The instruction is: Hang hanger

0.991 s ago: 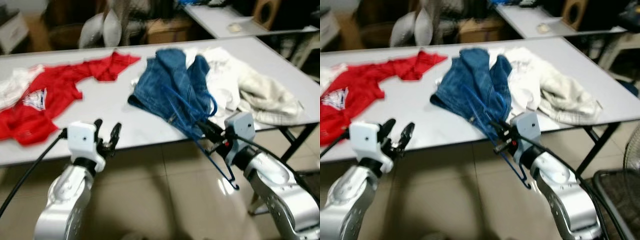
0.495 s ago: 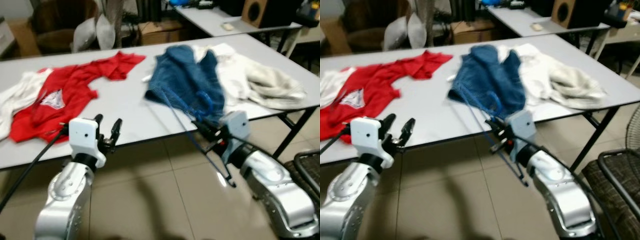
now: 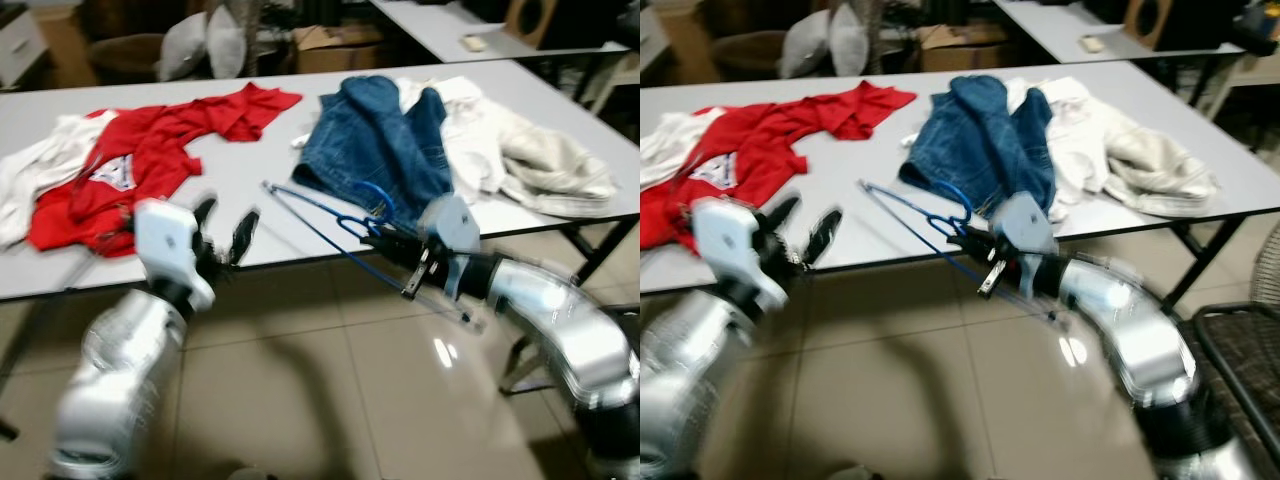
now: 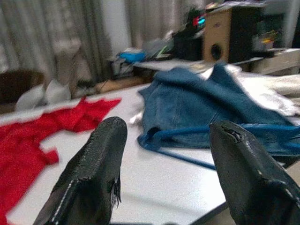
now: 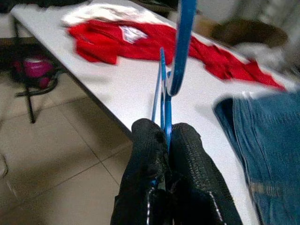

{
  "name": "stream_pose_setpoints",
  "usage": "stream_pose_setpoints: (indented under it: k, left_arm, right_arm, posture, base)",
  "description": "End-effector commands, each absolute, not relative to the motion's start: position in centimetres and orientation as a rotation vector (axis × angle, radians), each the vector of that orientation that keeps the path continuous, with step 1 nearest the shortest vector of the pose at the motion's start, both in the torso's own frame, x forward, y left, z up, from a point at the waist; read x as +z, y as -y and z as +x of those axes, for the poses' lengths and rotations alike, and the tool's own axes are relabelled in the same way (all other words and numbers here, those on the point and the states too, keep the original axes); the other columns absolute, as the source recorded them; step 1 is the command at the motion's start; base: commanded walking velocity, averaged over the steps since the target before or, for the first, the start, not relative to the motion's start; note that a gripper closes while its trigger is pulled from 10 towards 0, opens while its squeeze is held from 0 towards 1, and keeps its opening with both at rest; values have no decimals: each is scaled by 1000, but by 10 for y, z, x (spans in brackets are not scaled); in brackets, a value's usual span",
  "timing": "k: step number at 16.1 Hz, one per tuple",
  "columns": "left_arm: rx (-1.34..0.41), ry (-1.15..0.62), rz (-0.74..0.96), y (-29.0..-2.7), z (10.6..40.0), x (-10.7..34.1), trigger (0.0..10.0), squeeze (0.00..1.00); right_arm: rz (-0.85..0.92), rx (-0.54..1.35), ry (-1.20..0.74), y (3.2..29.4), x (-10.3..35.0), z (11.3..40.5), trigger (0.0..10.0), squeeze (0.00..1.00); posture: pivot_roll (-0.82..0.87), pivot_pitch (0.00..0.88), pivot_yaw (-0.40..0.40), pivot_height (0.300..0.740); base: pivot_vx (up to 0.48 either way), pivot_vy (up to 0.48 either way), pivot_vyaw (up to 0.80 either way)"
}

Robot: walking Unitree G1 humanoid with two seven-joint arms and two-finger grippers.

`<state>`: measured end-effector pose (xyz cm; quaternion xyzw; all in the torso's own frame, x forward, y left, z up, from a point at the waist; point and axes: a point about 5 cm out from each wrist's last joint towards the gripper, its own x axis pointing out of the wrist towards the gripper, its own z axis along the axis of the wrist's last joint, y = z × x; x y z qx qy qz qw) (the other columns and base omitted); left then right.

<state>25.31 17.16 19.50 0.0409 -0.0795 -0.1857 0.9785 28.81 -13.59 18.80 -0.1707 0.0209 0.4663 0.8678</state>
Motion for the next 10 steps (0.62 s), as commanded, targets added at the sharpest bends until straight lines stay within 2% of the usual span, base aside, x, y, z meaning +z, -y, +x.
stream_pose_setpoints:
  k: [1, 5, 6, 7, 10]
  left_arm:
    - [-439, 185, 81, -173, 251, 205, 10000, 1000]
    - [-834, 162, 145, -144, 264, 233, 10000, 1000]
    - [-915, 148, 152, -138, 267, 236, 10000, 373]
    - [-981, 133, 186, -132, 271, 237, 10000, 0]
    - [-1007, 82, 233, -133, 279, 234, 10000, 0]
  right_arm:
    - [-393, 1044, -35, 134, 193, 289, 10000, 0]
    - [-427, 1318, -47, 141, 221, 291, 10000, 0]
    - [-453, 1353, -44, 141, 224, 292, 10000, 0]
    - [-470, 1375, -34, 139, 229, 294, 10000, 0]
    - [-485, 1391, -6, 136, 236, 297, 10000, 0]
  posture:
    - [-63, 13, 49, 740]
    - [-44, 4, 17, 740]
    - [-41, 4, 13, 740]
    - [-43, 5, 25, 740]
    - [-46, 0, 50, 740]
  base:
    - [0, 0, 0]
    - [0, 0, 0]
    - [0, 0, 0]
    - [0, 0, 0]
    - [0, 0, 0]
